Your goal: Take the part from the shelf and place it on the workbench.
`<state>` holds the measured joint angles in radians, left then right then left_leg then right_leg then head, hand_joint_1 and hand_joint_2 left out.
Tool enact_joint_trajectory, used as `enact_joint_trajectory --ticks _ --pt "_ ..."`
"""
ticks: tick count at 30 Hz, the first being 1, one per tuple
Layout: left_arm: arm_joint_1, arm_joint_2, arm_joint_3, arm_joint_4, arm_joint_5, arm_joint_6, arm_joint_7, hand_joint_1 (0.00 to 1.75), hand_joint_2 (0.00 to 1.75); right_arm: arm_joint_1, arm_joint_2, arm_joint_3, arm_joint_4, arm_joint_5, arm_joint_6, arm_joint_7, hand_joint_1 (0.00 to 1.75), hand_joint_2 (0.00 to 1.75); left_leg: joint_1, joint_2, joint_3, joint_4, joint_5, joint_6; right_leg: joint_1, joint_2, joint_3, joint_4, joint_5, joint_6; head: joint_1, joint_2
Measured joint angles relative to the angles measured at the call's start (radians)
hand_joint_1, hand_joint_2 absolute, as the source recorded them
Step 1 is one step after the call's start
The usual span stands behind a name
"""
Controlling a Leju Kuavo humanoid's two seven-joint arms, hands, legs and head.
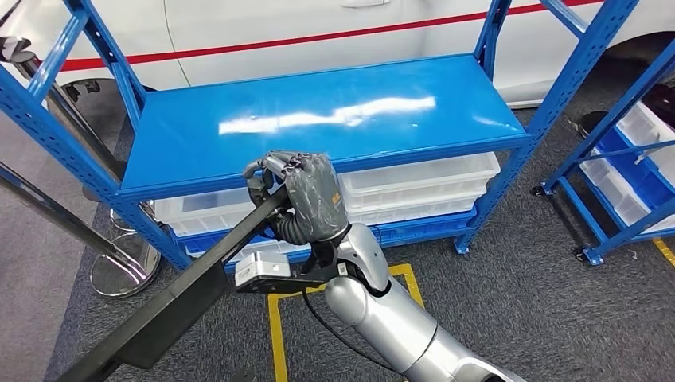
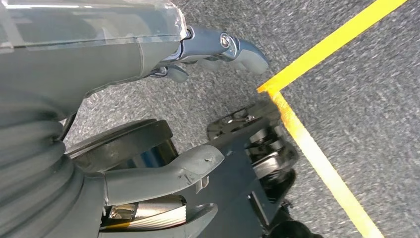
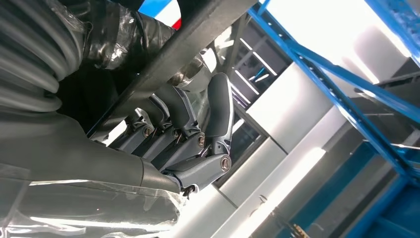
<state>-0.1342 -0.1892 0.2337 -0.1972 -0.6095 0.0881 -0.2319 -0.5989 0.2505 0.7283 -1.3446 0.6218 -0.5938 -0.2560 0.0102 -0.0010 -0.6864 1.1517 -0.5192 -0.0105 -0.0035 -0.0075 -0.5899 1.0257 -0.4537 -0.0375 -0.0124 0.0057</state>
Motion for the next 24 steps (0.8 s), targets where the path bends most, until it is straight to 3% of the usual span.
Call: enact_joint_trajectory --ticks 1,2,3,4,6,8,10,12,13,14,16,17,18,20,21,22,24 --pt "0.000 0.000 0.000 0.000 0.000 0.000 0.000 0.00 1.75 -0.002 0.000 0.001 0.002 -0.003 0.002 0.000 1.75 1.75 0.001 0.000 -0.015 0.061 -0.039 -0.003 0.002 -0.001 -0.011 0.001 0.009 -0.004 0.000 0.000" --pt "0.000 0.000 0.001 0.000 0.000 0.000 0.000 0.00 1.75 -0.002 0.000 0.001 0.004 -0.007 0.006 0.000 1.75 1.75 0.002 0.000 -0.022 0.110 -0.061 -0.005 0.004 -0.003 -0.022 0.002 0.017 -0.005 0.000 0.000" --pt "0.000 0.000 0.001 0.000 -0.001 0.000 -0.001 0.00 1.75 -0.002 -0.001 0.002 0.006 -0.011 0.009 0.000 1.75 1.75 0.002 0.000 -0.017 0.135 -0.061 -0.007 0.005 -0.003 -0.035 0.003 0.026 -0.005 0.000 0.000" --pt "0.000 0.000 0.001 0.000 -0.001 0.000 -0.002 0.00 1.75 -0.003 -0.001 0.002 0.008 -0.015 0.015 0.001 1.75 1.75 0.002 0.000 0.004 0.129 -0.043 -0.006 0.007 -0.004 -0.049 0.005 0.036 -0.004 0.000 0.000" --pt "-0.001 0.000 0.002 0.000 -0.002 0.000 -0.006 0.00 1.75 -0.005 -0.001 0.003 0.011 -0.021 0.023 0.002 1.75 1.75 0.002 0.000 0.087 0.028 0.002 0.000 0.008 -0.003 -0.075 0.010 0.055 -0.002 0.000 0.000" --pt "-0.003 0.000 0.003 0.000 -0.004 0.000 -0.010 0.00 1.75 -0.010 -0.001 0.005 0.012 -0.021 0.028 0.001 1.75 1.75 -0.004 -0.002 0.172 -0.099 0.004 0.009 0.010 -0.002 -0.092 0.012 0.075 0.006 0.000 0.000" --pt "-0.004 0.000 0.003 0.000 -0.006 0.000 -0.011 0.00 1.75 -0.015 -0.002 0.008 0.013 -0.016 0.032 0.000 1.75 1.75 -0.012 -0.004 0.194 -0.150 -0.001 0.016 0.008 -0.003 -0.097 0.007 0.096 0.017 0.000 0.000" --pt "-0.002 0.000 0.003 0.000 -0.006 -0.001 -0.011 0.00 1.75 -0.018 -0.004 0.009 0.014 -0.012 0.035 0.000 1.75 1.75 -0.011 -0.001 0.180 -0.160 0.024 0.029 0.007 0.000 -0.103 0.004 0.104 0.028 0.000 0.000" --pt "-0.002 -0.001 0.004 0.000 -0.007 -0.001 -0.011 0.00 1.75 -0.019 -0.006 0.009 0.015 -0.010 0.036 0.001 1.75 1.75 -0.009 0.002 0.171 -0.165 0.039 0.037 0.007 0.003 -0.110 0.016 0.082 0.034 0.001 0.000" --pt "-0.003 -0.001 0.004 0.000 -0.007 -0.001 -0.011 0.00 1.75 -0.020 -0.008 0.009 0.016 -0.009 0.037 0.001 1.75 1.75 -0.006 0.005 0.159 -0.171 0.056 0.045 0.007 0.006 -0.120 0.046 0.040 0.038 0.001 0.000" --pt "-0.005 -0.002 0.004 0.000 -0.008 -0.001 -0.010 0.00 1.75 -0.021 -0.011 0.009 0.018 -0.009 0.037 0.001 1.75 1.75 -0.007 0.007 0.126 -0.172 0.086 0.053 0.004 0.008 -0.143 0.156 -0.072 0.045 0.002 0.000" --pt "-0.005 -0.002 0.004 0.000 -0.009 -0.001 -0.010 0.00 1.75 -0.021 -0.012 0.009 0.020 -0.009 0.037 0.002 1.75 1.75 -0.007 0.008 0.107 -0.170 0.100 0.053 0.002 0.008 -0.150 0.219 -0.106 0.048 0.001 0.000" --pt "-0.005 -0.002 0.004 0.000 -0.009 -0.001 -0.010 0.00 1.75 -0.021 -0.013 0.010 0.021 -0.009 0.038 0.002 1.75 1.75 -0.007 0.008 0.087 -0.168 0.115 0.051 0.000 0.008 -0.149 0.268 -0.111 0.050 0.002 0.000" --pt "-0.005 -0.002 0.004 0.000 -0.009 -0.001 -0.010 0.00 1.75 -0.021 -0.016 0.011 0.024 -0.008 0.038 0.002 1.75 1.75 -0.006 0.010 0.043 -0.161 0.143 0.046 -0.004 0.007 -0.110 0.285 -0.061 0.052 0.001 0.000" --pt "-0.005 -0.002 0.004 0.000 -0.009 -0.001 -0.010 0.00 1.75 -0.021 -0.017 0.012 0.025 -0.008 0.038 0.002 1.75 1.75 -0.005 0.010 0.023 -0.156 0.157 0.043 -0.007 0.007 -0.066 0.245 -0.038 0.052 0.001 0.000" --pt "-0.005 -0.002 0.004 0.000 -0.009 -0.001 -0.010 0.00 1.75 -0.022 -0.016 0.013 0.026 -0.007 0.037 0.003 1.75 1.75 -0.006 0.010 0.005 -0.151 0.168 0.038 -0.007 0.007 -0.007 0.176 -0.041 0.051 0.001 0.000" --pt "-0.004 -0.002 0.004 0.000 -0.010 -0.001 -0.009 0.00 1.75 -0.024 -0.014 0.015 0.025 -0.005 0.036 0.004 1.75 1.75 -0.007 0.009 -0.017 -0.143 0.191 0.028 -0.004 0.010 0.088 0.042 -0.083 0.043 0.001 0.000"
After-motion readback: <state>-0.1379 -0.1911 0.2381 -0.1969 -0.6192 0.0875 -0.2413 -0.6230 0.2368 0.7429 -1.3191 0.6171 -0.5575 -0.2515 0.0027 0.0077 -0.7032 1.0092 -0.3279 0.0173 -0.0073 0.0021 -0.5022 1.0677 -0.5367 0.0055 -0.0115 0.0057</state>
